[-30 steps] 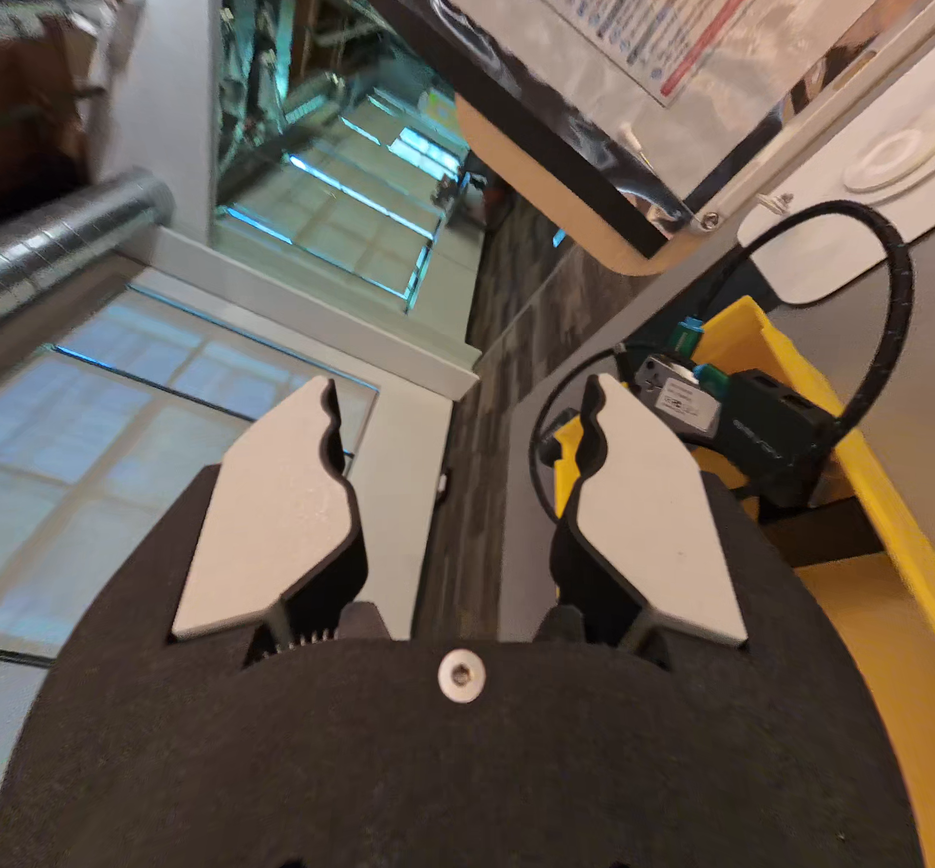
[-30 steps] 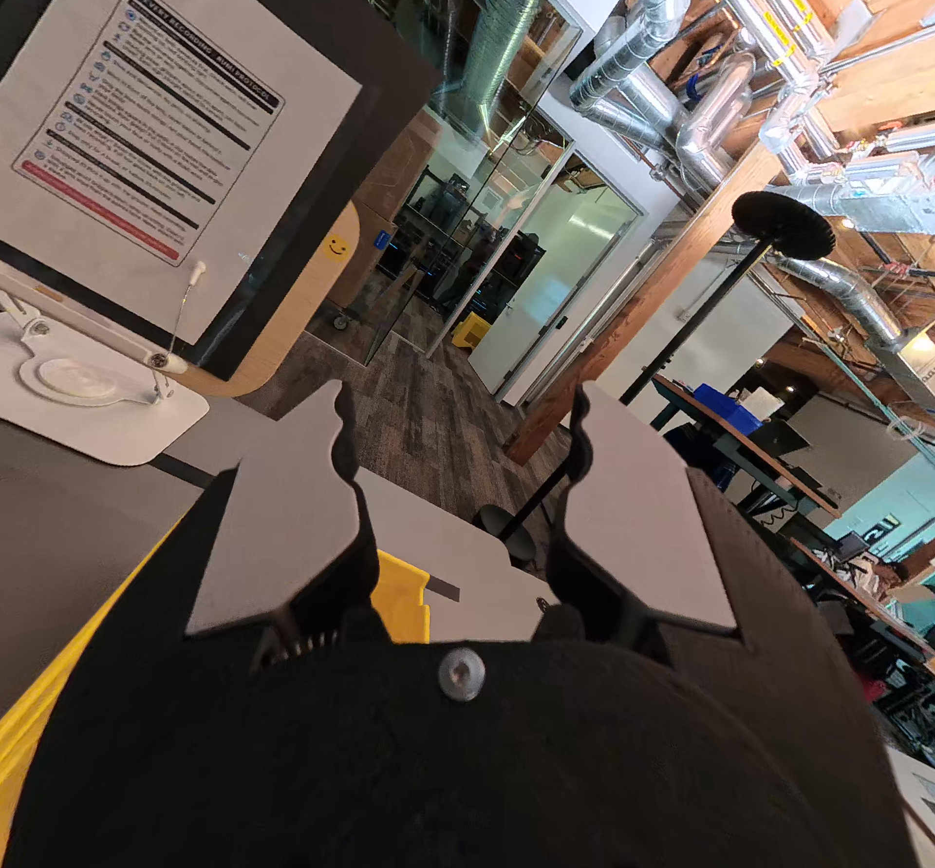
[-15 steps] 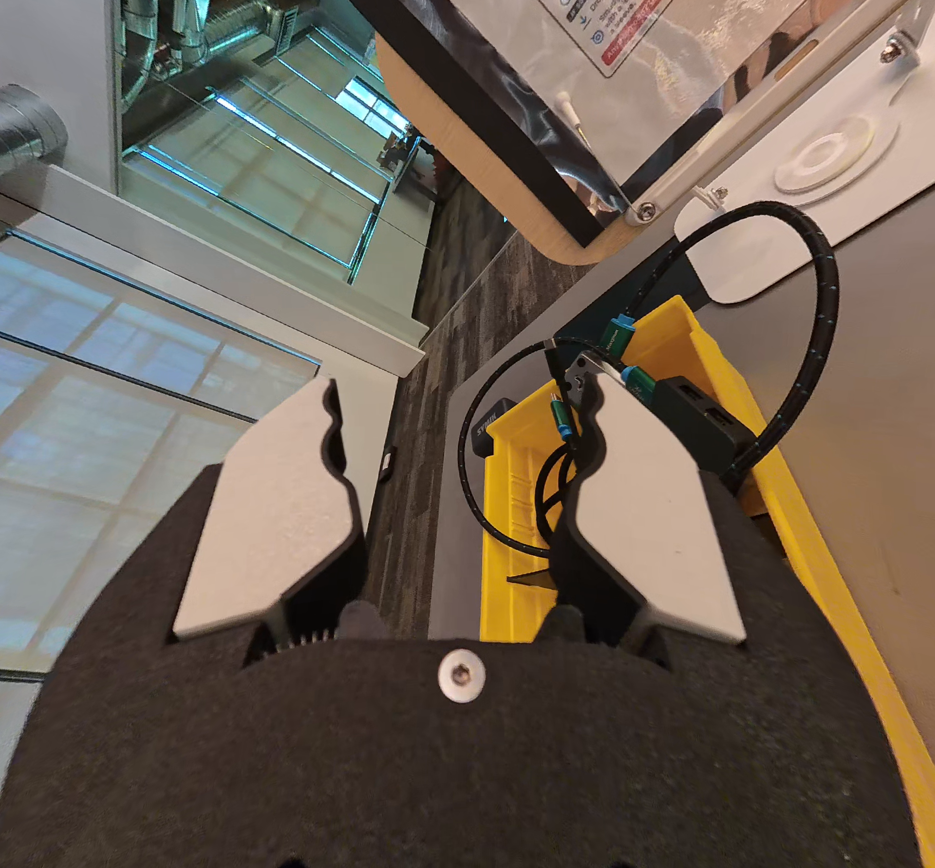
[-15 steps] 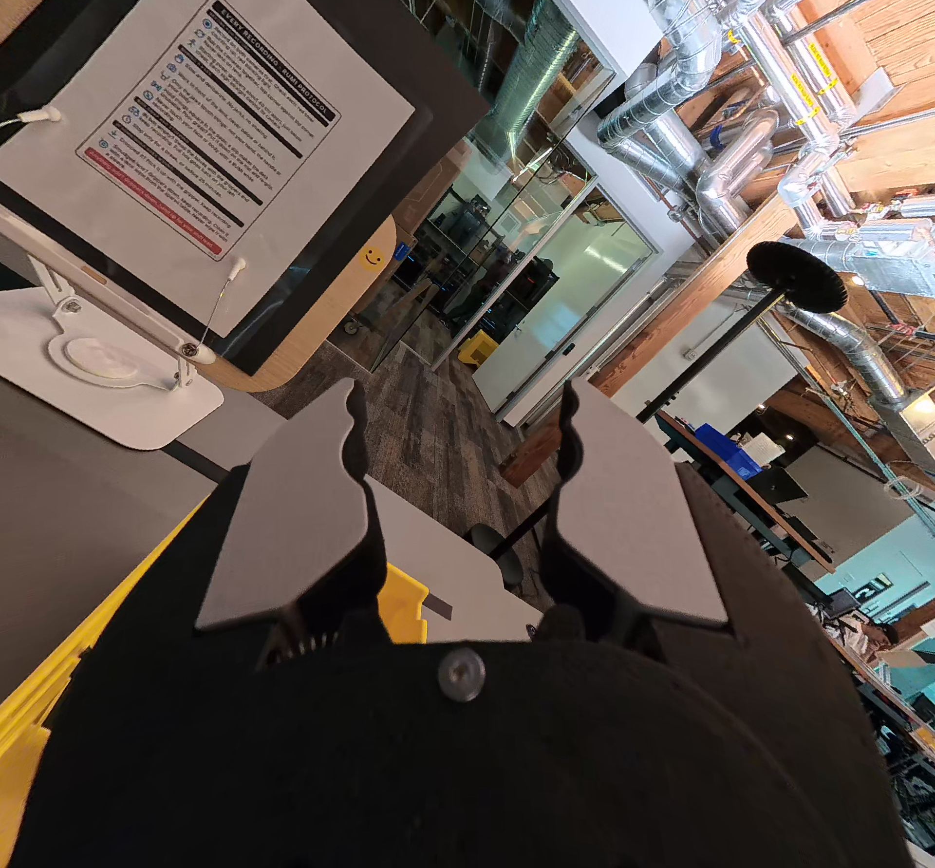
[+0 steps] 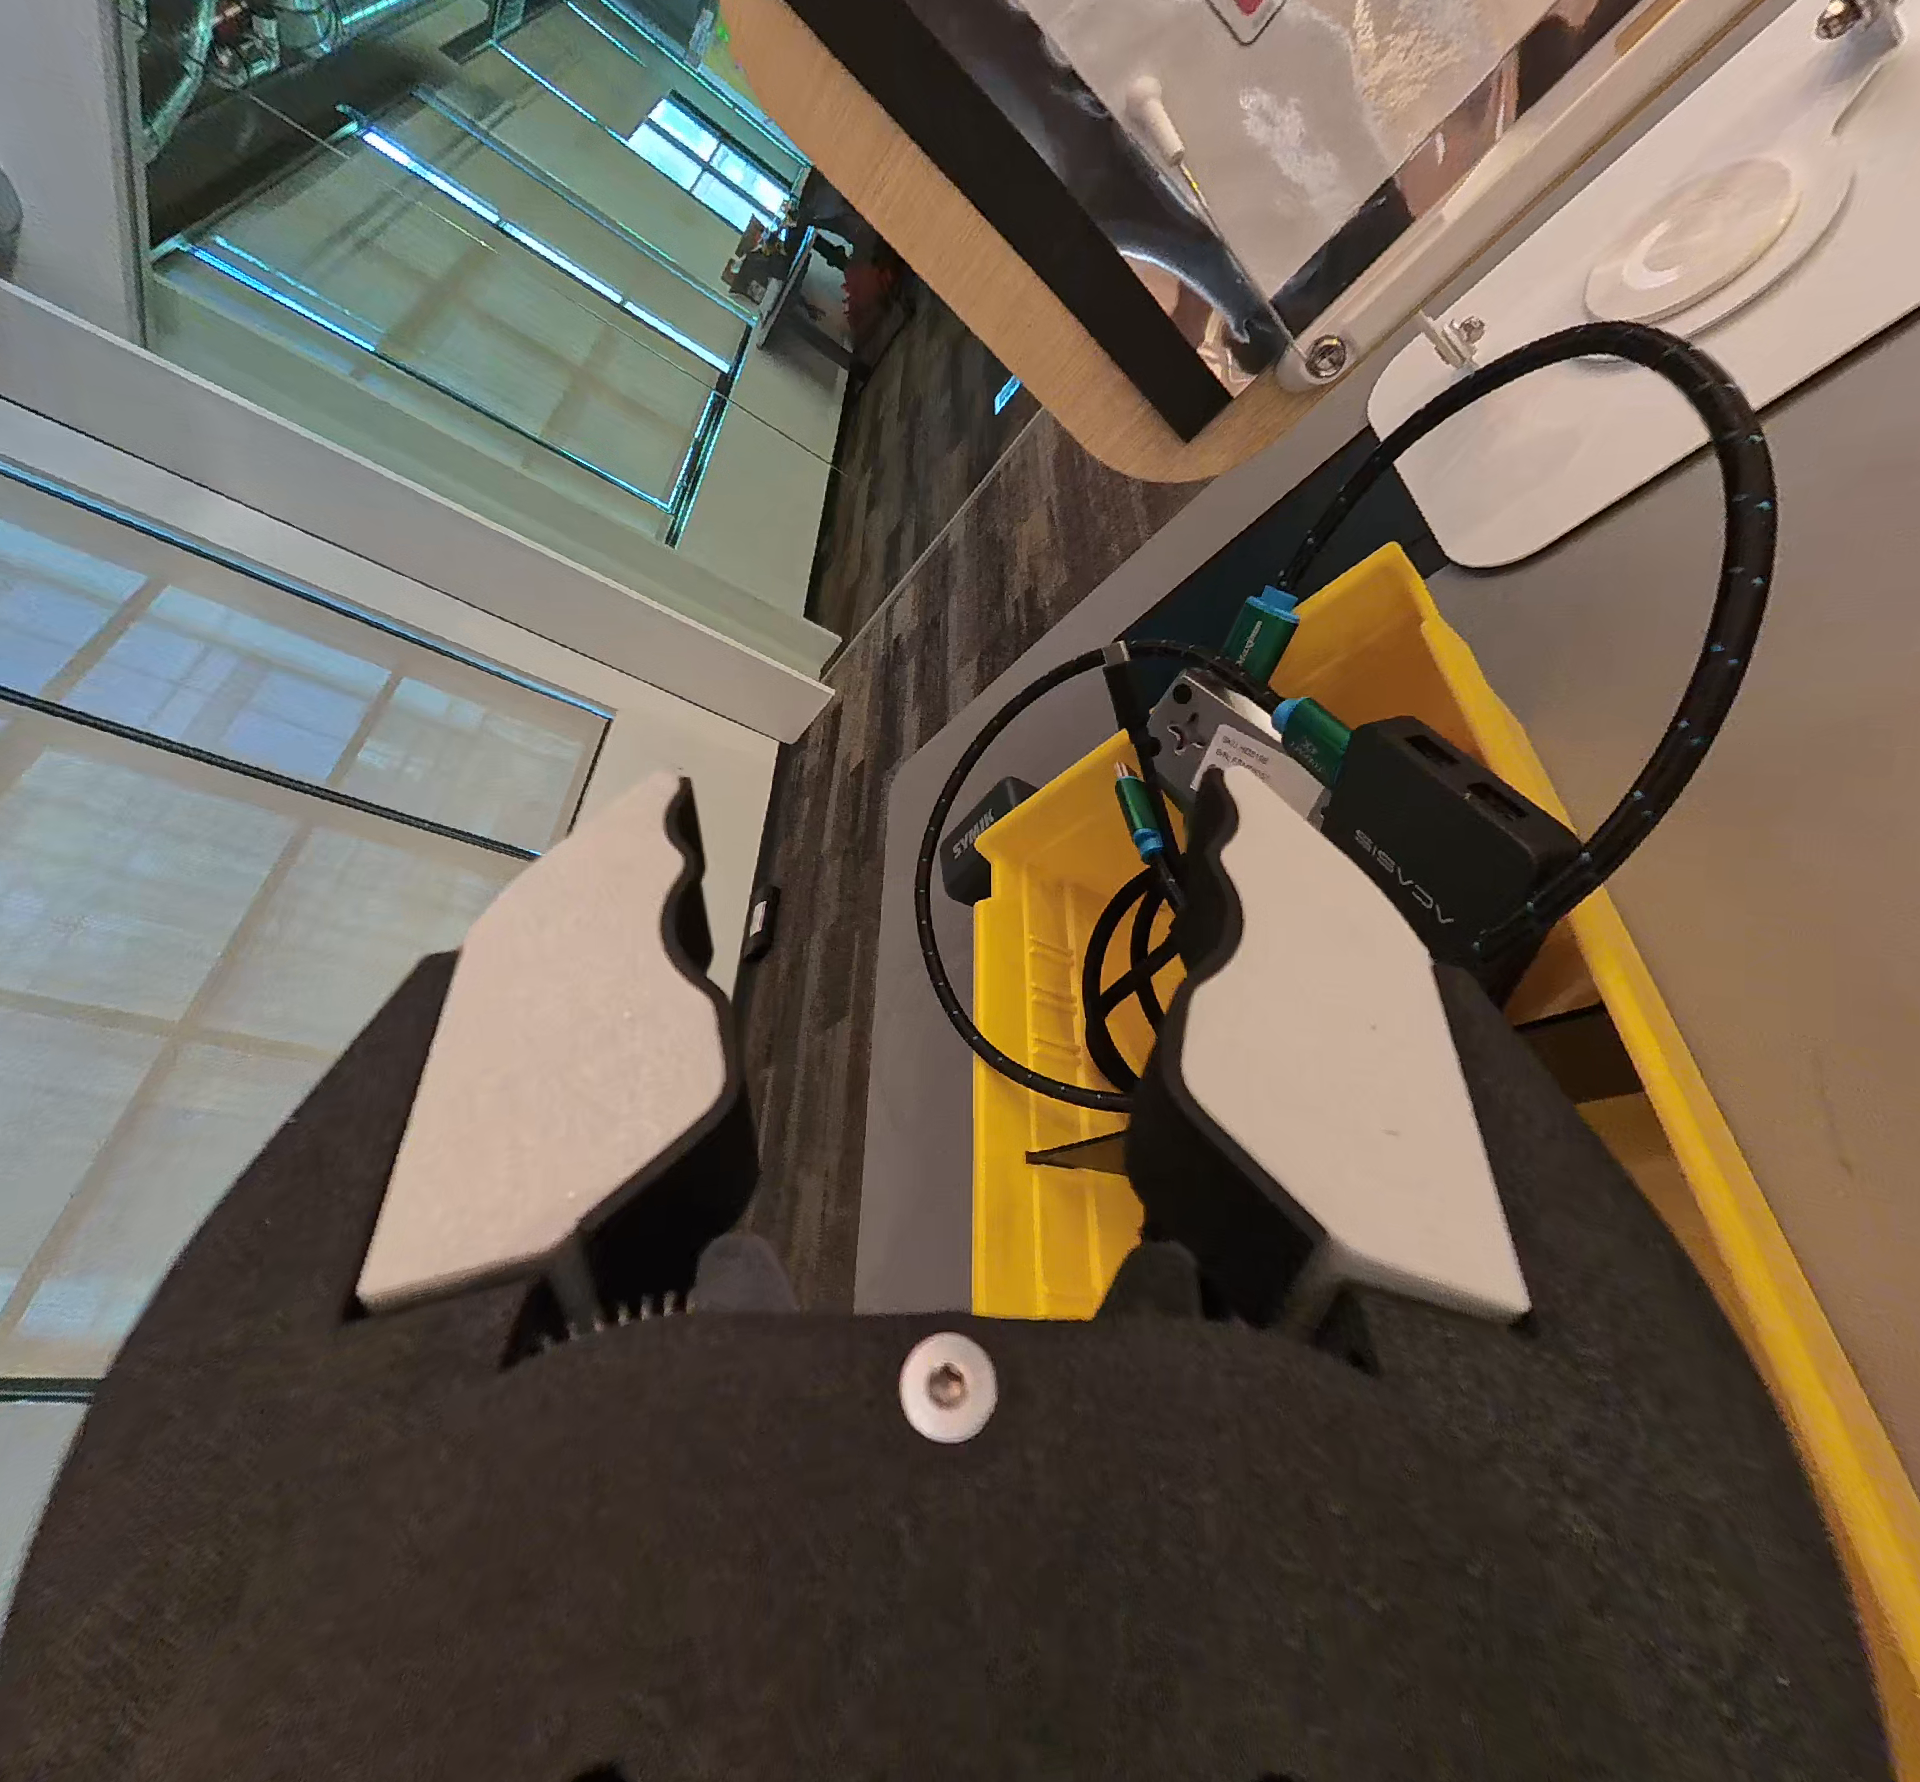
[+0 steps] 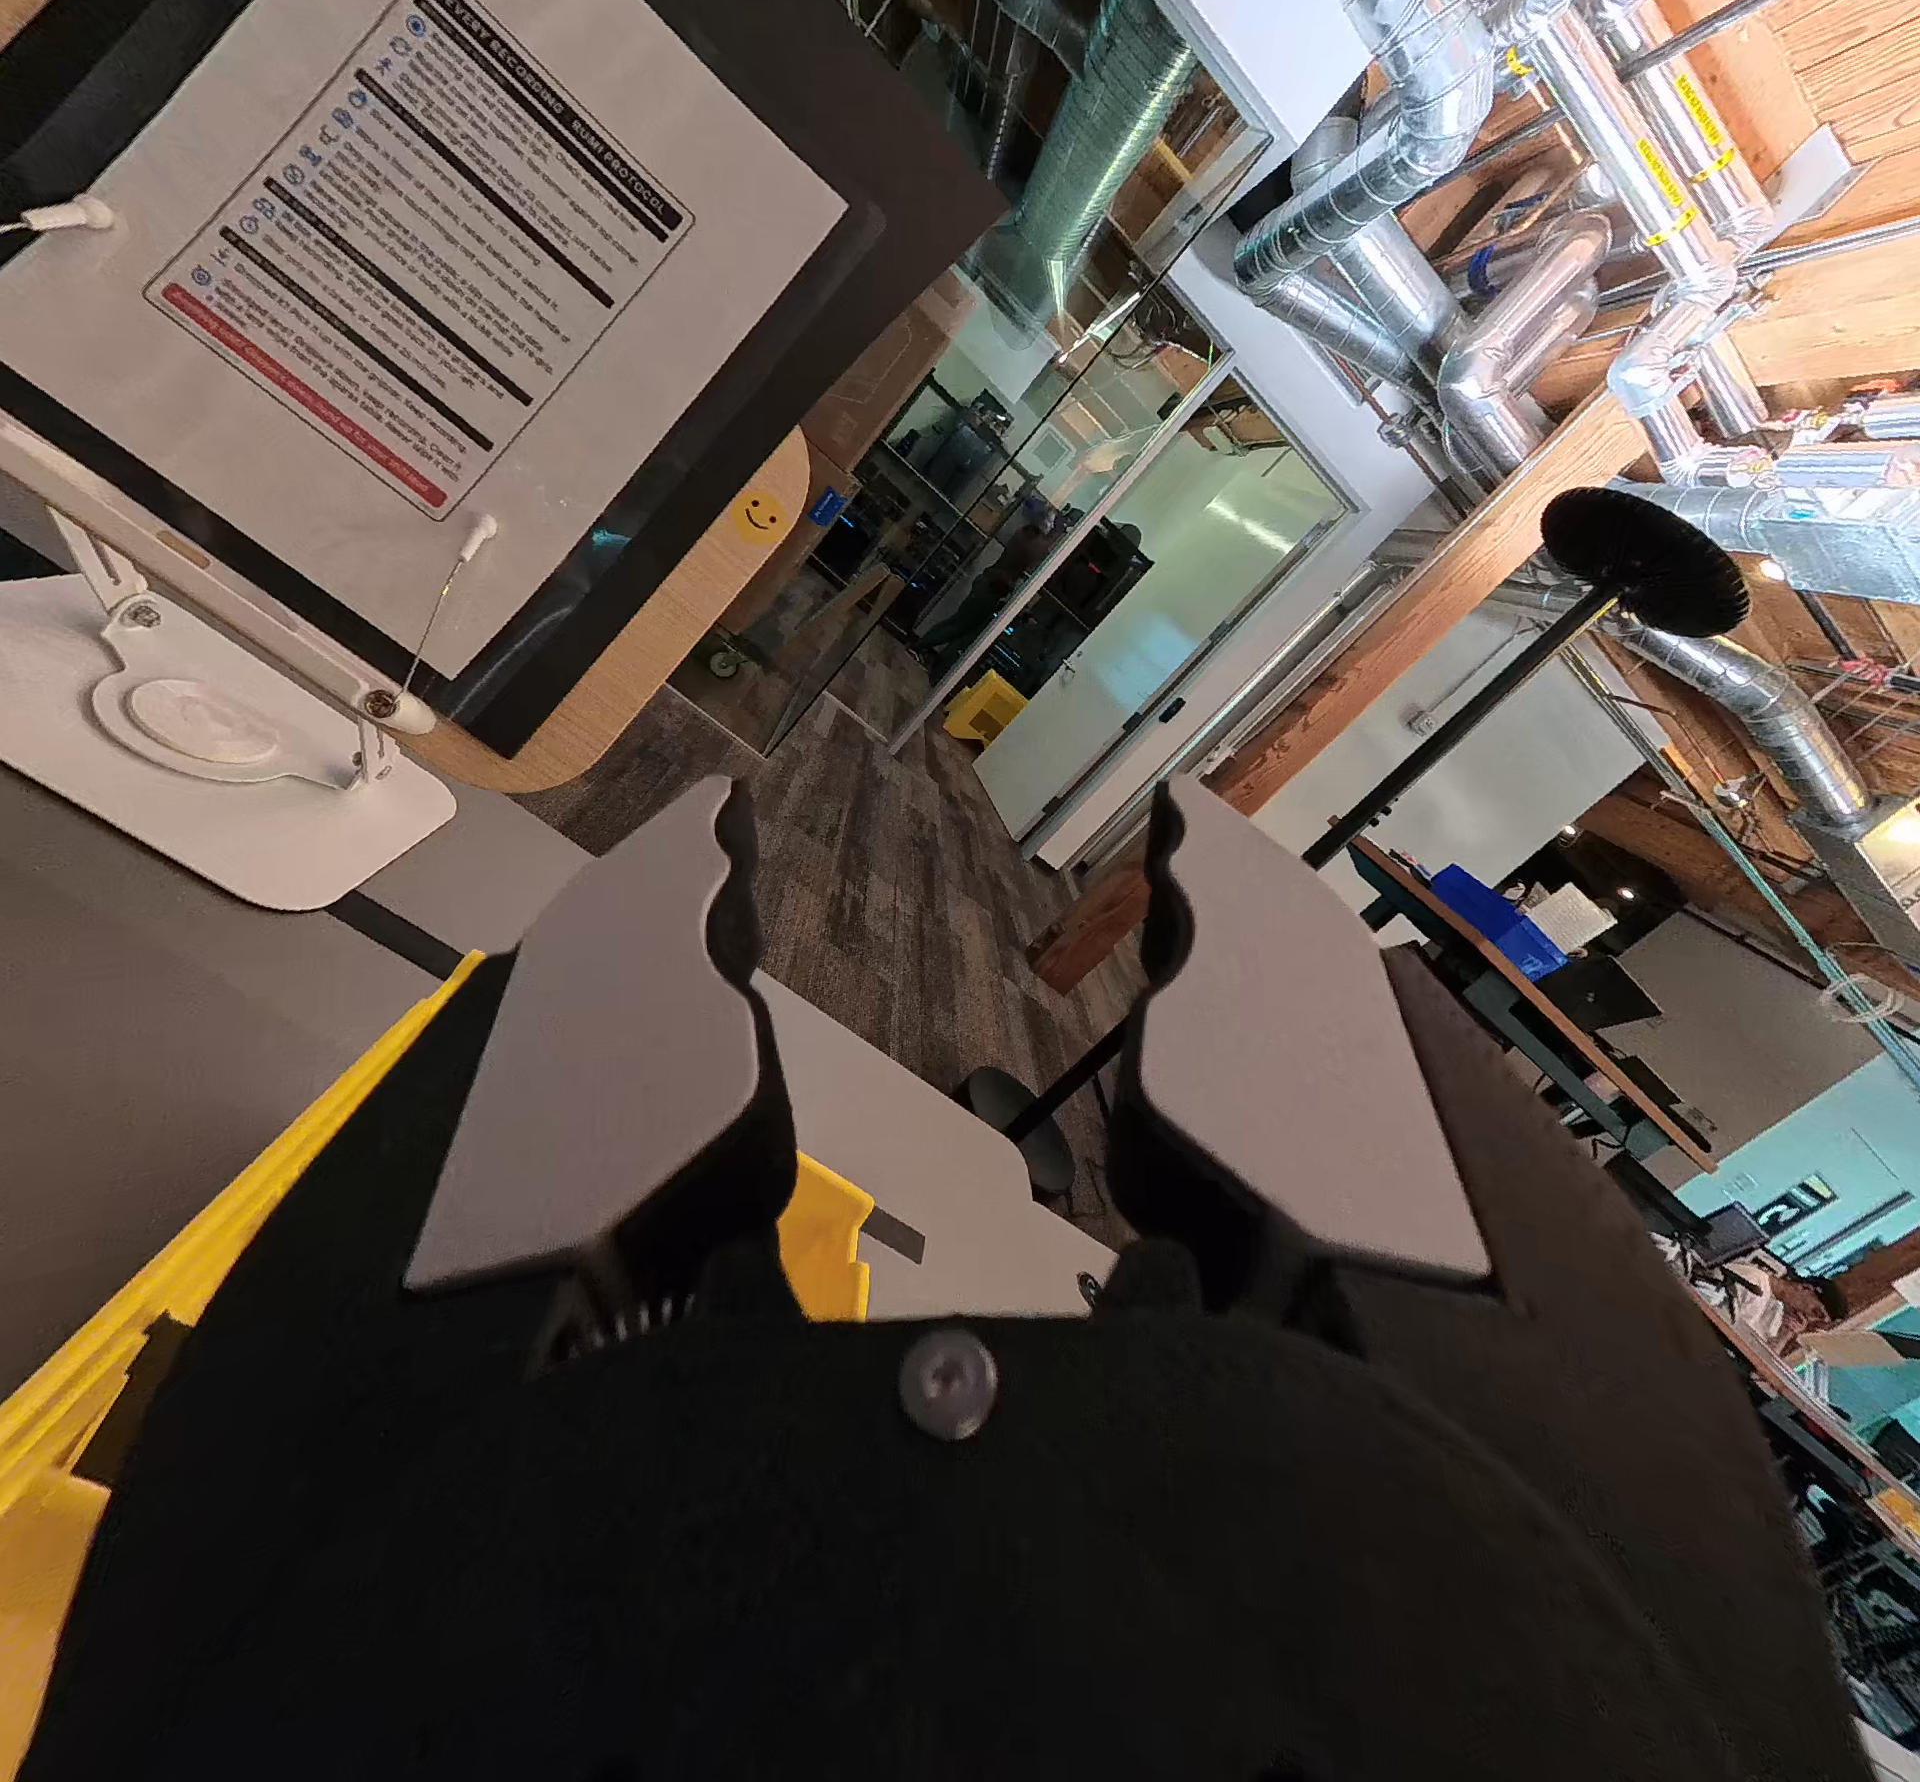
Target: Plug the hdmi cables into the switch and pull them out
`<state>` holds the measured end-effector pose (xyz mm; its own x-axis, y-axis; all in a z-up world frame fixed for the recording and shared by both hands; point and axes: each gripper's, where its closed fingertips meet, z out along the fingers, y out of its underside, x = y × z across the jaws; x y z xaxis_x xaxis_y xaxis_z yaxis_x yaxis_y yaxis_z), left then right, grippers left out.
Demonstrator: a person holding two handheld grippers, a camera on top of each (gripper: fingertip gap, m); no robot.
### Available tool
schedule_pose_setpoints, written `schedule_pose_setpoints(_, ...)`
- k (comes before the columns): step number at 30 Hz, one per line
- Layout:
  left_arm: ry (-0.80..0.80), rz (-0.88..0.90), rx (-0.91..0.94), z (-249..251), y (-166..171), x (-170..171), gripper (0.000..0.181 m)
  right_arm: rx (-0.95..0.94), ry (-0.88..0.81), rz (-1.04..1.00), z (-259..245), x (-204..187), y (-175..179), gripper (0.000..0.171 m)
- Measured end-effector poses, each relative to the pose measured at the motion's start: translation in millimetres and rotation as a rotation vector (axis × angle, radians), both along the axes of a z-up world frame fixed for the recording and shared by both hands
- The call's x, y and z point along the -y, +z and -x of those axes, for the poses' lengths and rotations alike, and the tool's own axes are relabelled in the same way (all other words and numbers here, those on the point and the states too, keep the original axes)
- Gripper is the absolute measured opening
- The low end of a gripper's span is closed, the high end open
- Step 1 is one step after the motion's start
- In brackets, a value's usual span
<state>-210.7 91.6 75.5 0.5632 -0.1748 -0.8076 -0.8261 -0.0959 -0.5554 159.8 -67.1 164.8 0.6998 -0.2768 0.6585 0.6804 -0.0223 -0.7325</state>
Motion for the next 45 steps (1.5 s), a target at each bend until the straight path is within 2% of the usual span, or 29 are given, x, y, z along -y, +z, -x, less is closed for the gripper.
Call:
schedule_pose_setpoints(3, -0.012, 0.004, 0.008, 1, 5, 0, 0.088, -0.006, 0.003, 0.012, -2, -1, -2, 0.072)
schedule_pose_setpoints(5, -0.043, 0.045, 0.069, 4, 12, -4, 0.078, -0.016, 0.010, 0.018, -3, -2, -4, 0.072)
schedule_pose_setpoints(9, -0.229, 0.342, 0.331, -6, 10, -12, 0.062, -0.027, 0.012, 0.027, -9, -2, -4, 0.070)
schedule_pose_setpoints(11, -0.246, 0.444, 0.298, -2, 1, -20, 0.053, -0.038, 0.009, 0.029, -13, -1, -4, 0.070)
schedule_pose_setpoints(12, -0.253, 0.496, 0.291, -1, -8, -22, 0.057, -0.043, 0.008, 0.031, -15, -1, -4, 0.070)
schedule_pose_setpoints(15, -0.330, 0.725, 0.423, -12, -33, -19, 0.057, -0.046, 0.009, 0.040, -19, 0, -5, 0.070)
schedule_pose_setpoints(17, -0.401, 0.850, 0.381, -17, -53, -10, 0.052, -0.053, 0.012, 0.046, -21, 1, -6, 0.070)
schedule_pose_setpoints(18, -0.429, 0.884, 0.332, -17, -64, -4, 0.056, -0.058, 0.014, 0.048, -22, 1, -6, 0.069)
schedule_pose_setpoints(22, -0.421, 0.782, 0.067, -3, -100, -3, 0.057, -0.064, 0.022, 0.051, -25, 1, -6, 0.069)
schedule_pose_setpoints(24, -0.408, 0.763, 0.007, -1, -113, -2, 0.058, -0.064, 0.018, 0.059, -26, 0, -8, 0.069)
schedule_pose_setpoints(29, -0.430, 0.819, -0.050, -1, -134, 6, 0.062, -0.054, 0.019, 0.076, -25, -2, -11, 0.069)
schedule_pose_setpoints(39, -0.454, 0.788, -0.093, -10, -138, 7, 0.055, -0.025, 0.021, 0.118, -21, -8, -20, 0.069)
schedule_pose_setpoints(41, -0.458, 0.773, -0.106, -10, -137, 7, 0.048, -0.024, 0.021, 0.122, -21, -8, -21, 0.069)
schedule_pose_setpoints(45, -0.495, 0.787, -0.126, -12, -138, 14, 0.018, -0.024, 0.022, 0.123, -21, -8, -21, 0.069)
